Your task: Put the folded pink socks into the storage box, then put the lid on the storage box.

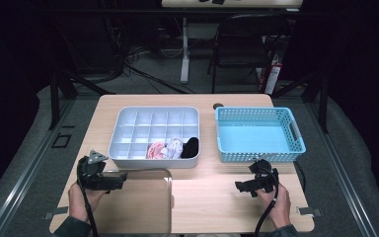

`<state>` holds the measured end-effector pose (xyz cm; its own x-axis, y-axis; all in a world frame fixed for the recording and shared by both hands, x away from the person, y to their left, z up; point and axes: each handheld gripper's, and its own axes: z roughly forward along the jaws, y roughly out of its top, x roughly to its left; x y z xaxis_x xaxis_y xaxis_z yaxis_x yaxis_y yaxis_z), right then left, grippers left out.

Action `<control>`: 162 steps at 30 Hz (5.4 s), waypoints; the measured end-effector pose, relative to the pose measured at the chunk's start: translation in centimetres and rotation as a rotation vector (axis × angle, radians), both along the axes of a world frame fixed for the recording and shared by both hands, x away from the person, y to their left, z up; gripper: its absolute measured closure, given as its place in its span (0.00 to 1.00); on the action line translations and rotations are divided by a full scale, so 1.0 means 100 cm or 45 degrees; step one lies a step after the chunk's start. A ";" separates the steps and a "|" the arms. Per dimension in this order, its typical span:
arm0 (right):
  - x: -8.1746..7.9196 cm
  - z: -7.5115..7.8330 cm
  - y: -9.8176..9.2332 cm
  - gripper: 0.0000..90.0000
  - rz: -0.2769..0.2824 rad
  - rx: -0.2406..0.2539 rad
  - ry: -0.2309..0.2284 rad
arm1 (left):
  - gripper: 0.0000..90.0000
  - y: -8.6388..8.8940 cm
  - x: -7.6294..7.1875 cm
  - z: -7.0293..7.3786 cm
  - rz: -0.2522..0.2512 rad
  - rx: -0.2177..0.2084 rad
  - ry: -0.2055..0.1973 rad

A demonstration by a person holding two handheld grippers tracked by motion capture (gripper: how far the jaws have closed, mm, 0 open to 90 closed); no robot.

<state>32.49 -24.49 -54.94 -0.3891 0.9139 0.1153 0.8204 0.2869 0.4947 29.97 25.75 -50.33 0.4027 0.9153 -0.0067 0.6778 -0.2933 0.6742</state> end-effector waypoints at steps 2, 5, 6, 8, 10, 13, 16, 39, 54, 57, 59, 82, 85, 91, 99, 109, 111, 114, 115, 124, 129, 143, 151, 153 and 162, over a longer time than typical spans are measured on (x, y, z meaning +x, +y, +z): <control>0.000 0.000 0.000 0.00 0.011 -0.007 -0.002 | 0.00 0.007 -0.005 -0.002 0.027 -0.001 0.008; -0.001 0.000 0.000 0.00 0.004 -0.004 -0.004 | 0.00 0.017 -0.010 -0.008 0.060 0.007 0.018; -0.001 0.000 -0.001 0.00 0.007 -0.004 -0.001 | 0.00 0.020 -0.012 -0.010 0.065 0.004 0.025; 0.000 0.000 -0.002 0.00 0.002 -0.001 -0.003 | 0.00 0.026 -0.015 -0.012 0.088 0.009 0.030; -0.001 -0.001 -0.003 0.00 -0.004 -0.003 -0.001 | 0.00 0.031 -0.017 -0.013 0.110 -0.003 0.031; -0.002 -0.001 -0.003 0.00 0.000 -0.005 0.007 | 0.00 0.037 -0.019 -0.015 0.132 -0.006 0.041; -0.002 -0.001 -0.002 0.00 -0.002 0.006 0.010 | 0.00 0.043 -0.022 -0.016 0.160 -0.012 0.043; -0.002 -0.002 -0.002 0.01 -0.003 -0.010 0.023 | 0.52 0.087 -0.050 -0.026 0.354 0.012 0.136; -0.001 -0.002 -0.002 0.03 0.003 -0.018 0.025 | 1.00 0.103 -0.048 -0.046 0.389 0.061 0.330; -0.001 -0.003 -0.001 0.03 0.004 -0.020 0.023 | 1.00 0.104 -0.047 -0.049 0.385 0.060 0.352; -0.001 -0.003 -0.002 0.03 0.003 -0.021 0.022 | 1.00 0.103 -0.046 -0.049 0.378 0.062 0.354; -0.002 -0.003 -0.002 0.03 -0.004 -0.017 0.028 | 1.00 0.065 -0.031 -0.047 0.228 0.036 0.398; -0.002 -0.003 -0.001 0.03 -0.012 -0.013 0.035 | 1.00 0.058 -0.028 -0.047 0.201 0.032 0.398; -0.002 -0.003 -0.002 0.03 -0.010 -0.015 0.030 | 1.00 0.046 -0.023 -0.048 0.176 0.019 0.390; -0.003 -0.003 -0.002 0.04 -0.006 -0.014 0.032 | 1.00 0.028 -0.019 -0.048 0.119 0.013 0.395; -0.003 -0.003 -0.001 0.04 -0.001 -0.026 0.036 | 1.00 0.005 -0.015 -0.048 0.061 -0.006 0.394; -0.004 -0.003 -0.001 0.04 -0.001 -0.018 0.037 | 1.00 0.000 -0.015 -0.049 0.048 -0.011 0.391; -0.005 -0.002 0.001 0.04 0.001 -0.014 0.039 | 1.00 -0.007 -0.014 -0.049 0.035 -0.011 0.390; -0.005 -0.002 0.001 0.04 0.003 -0.012 0.041 | 1.00 -0.009 -0.014 -0.048 0.025 -0.004 0.392; -0.007 -0.001 0.003 0.05 0.009 -0.011 0.040 | 1.00 -0.020 -0.015 -0.049 0.000 -0.022 0.387; -0.008 -0.001 0.003 0.05 0.005 -0.007 0.040 | 1.00 -0.028 -0.015 -0.049 -0.018 -0.028 0.383; -0.012 0.001 0.002 0.06 0.010 0.055 0.069 | 0.99 -0.041 -0.014 -0.050 -0.040 -0.050 0.379; -0.016 0.005 0.005 0.09 0.006 0.106 0.083 | 0.99 -0.047 -0.014 -0.051 -0.050 -0.050 0.369; -0.017 0.004 0.005 0.11 0.016 0.138 0.096 | 0.99 -0.048 -0.014 -0.051 -0.049 -0.048 0.367; -0.022 -0.002 0.011 0.23 0.056 0.263 0.172 | 0.98 -0.052 -0.013 -0.051 -0.039 -0.059 0.360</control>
<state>30.32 -23.40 -55.14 -0.3961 0.8483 0.3514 0.8720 0.2277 0.4332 28.63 20.56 -55.43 0.4063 0.8989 -0.1642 0.8321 -0.2897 0.4729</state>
